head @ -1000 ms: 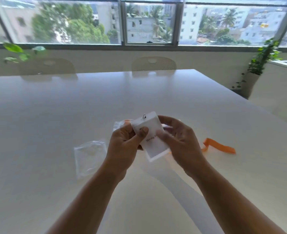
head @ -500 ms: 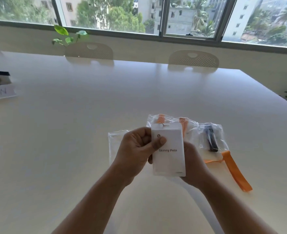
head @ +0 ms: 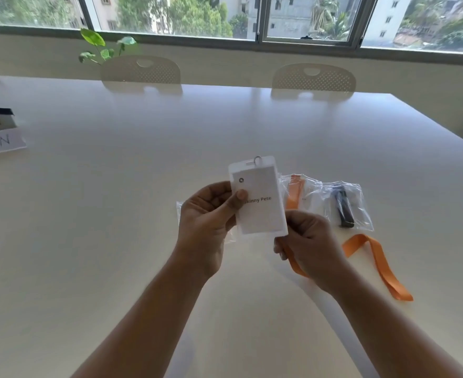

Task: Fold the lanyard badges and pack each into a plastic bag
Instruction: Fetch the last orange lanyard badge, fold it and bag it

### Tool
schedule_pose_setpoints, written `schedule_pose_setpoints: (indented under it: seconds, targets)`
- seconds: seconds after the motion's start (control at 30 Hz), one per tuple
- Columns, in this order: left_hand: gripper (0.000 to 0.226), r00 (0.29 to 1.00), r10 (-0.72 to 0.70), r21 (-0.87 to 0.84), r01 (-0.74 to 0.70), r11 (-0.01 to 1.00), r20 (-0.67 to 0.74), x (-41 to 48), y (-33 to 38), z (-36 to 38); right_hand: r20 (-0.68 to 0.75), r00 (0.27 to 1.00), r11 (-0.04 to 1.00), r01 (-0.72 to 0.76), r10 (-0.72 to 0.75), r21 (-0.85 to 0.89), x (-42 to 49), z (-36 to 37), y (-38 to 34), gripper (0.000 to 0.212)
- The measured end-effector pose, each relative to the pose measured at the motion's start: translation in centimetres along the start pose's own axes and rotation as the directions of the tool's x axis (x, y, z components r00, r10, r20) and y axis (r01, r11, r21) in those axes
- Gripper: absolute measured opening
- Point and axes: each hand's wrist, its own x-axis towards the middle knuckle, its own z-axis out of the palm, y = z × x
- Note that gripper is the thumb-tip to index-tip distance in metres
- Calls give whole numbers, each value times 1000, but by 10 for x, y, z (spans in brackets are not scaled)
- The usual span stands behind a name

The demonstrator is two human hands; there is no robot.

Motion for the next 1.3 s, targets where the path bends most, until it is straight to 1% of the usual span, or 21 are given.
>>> schedule_pose_setpoints:
  seconds: [0.07,0.1,0.2,0.27,0.33,0.4,0.47,0.53,0.63,0.73,0.77,0.87,0.93,1.0,1.07,1.13,1.2,1.3]
  targets:
    - [13,998,20,-1,-20,1000,-52,1,0,-2,59,998,998,-16,20,-62,-4,4,-2,42]
    - [13,996,30,3,-30,1000,-85,2,0,-3,86,996,998,-21,26,-65,-5,6,-5,39]
    - [12,982,84,31,-80,996,-167,4,3,-7,154,986,996,-44,56,-80,-9,12,-12,21]
    - [13,965,164,128,-140,982,-206,8,5,-11,196,977,992,-61,82,-109,-12,11,-16,18]
    - [18,942,253,252,-196,948,-220,13,5,-16,220,971,994,-80,94,-71,-14,11,-23,19]
    - [23,923,323,370,-230,900,-211,17,4,-22,236,970,996,-42,59,-78,-16,11,-33,13]
    - [27,911,364,462,-241,853,-197,19,4,-25,259,966,993,30,2,-118,-18,10,-45,14]
    - [30,905,394,551,-251,796,-157,19,2,-26,297,954,990,70,-31,-124,-19,8,-58,16]
    - [25,918,387,605,-262,752,-85,17,1,-23,331,939,963,165,-89,-211,-20,5,-80,26]
    - [24,931,365,650,-283,705,9,13,-1,-19,333,914,931,306,-229,-199,-16,3,-101,18]
    - [23,937,347,646,-288,707,37,12,-1,-17,317,908,924,339,-273,-178,-13,1,-107,16]
    - [23,953,282,615,-290,733,114,8,1,-10,242,900,907,400,-361,-132,6,-10,-117,24]
    - [23,956,235,589,-295,752,177,5,4,-6,217,890,873,443,-401,-204,20,-17,-120,28]
    - [19,953,196,564,-295,772,230,2,8,-3,198,893,855,446,-404,-264,32,-24,-118,29]
    - [18,959,157,447,-251,858,236,-1,12,-2,183,902,865,429,-392,-261,41,-28,-114,30]
    - [18,964,108,294,-180,939,245,-2,15,-2,198,903,884,418,-380,-210,46,-28,-104,32]
    - [21,958,75,176,-128,976,277,-4,16,-1,209,914,909,384,-348,-164,45,-26,-90,32]
    - [27,950,70,26,-82,996,304,-7,16,5,220,939,925,312,-265,-219,39,-19,-65,33]
